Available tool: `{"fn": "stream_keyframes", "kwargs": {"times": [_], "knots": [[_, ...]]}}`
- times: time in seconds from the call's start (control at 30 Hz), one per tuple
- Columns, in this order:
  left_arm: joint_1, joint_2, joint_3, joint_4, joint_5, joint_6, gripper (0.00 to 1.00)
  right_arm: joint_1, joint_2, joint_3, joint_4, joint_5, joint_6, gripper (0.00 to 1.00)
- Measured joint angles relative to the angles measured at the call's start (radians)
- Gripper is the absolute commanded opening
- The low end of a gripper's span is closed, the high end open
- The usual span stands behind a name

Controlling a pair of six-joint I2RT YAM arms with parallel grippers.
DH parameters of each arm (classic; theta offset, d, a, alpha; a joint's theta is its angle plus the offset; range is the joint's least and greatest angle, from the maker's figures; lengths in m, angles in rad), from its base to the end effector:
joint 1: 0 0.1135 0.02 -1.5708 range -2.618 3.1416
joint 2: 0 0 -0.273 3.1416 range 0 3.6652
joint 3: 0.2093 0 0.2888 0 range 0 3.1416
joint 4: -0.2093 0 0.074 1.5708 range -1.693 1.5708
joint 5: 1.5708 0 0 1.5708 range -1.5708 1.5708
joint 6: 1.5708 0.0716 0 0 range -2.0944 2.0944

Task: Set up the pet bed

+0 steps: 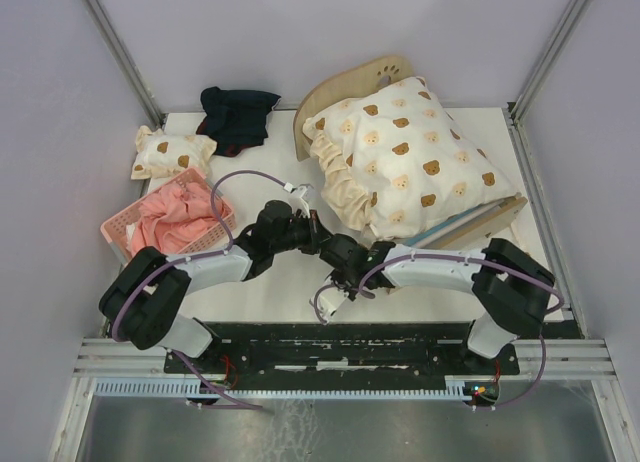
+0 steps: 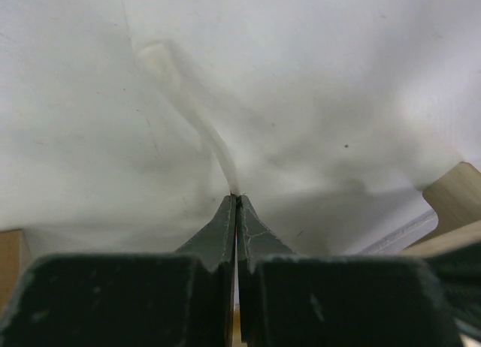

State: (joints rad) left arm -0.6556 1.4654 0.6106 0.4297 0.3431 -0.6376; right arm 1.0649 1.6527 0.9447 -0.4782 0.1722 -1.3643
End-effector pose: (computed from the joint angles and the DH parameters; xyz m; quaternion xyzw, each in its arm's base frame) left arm 0.2634 -0.2330 0.1529 0.1000 0.8272 -0.4363 0.3398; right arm 0.1804 0.3004 0.1135 -0.9108 0.3564 -0.1119 0.1757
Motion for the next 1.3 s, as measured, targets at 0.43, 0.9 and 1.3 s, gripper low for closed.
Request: {"fn": "stream_keyframes", "kwargs": {"times": [0.43, 0.9, 1.3], "knots": [[0.0, -0.003, -0.024, 0.023, -0.002, 0.0, 0.03, 0.0, -0.214, -0.024, 0.006, -0.133, 0.221, 0.02], [-0.005, -0.04, -0.171, 0.104, -0.001, -0.02, 0.03, 0.009, -0.624, -0.321, 0.261, 0.021, 1.176, 0.02], [-0.029, -0.04, -0.198, 0.15, -0.002, -0.036, 0.03, 0.009, -0.653, -0.29, 0.131, 0.241, 1.542, 0.02]]}}
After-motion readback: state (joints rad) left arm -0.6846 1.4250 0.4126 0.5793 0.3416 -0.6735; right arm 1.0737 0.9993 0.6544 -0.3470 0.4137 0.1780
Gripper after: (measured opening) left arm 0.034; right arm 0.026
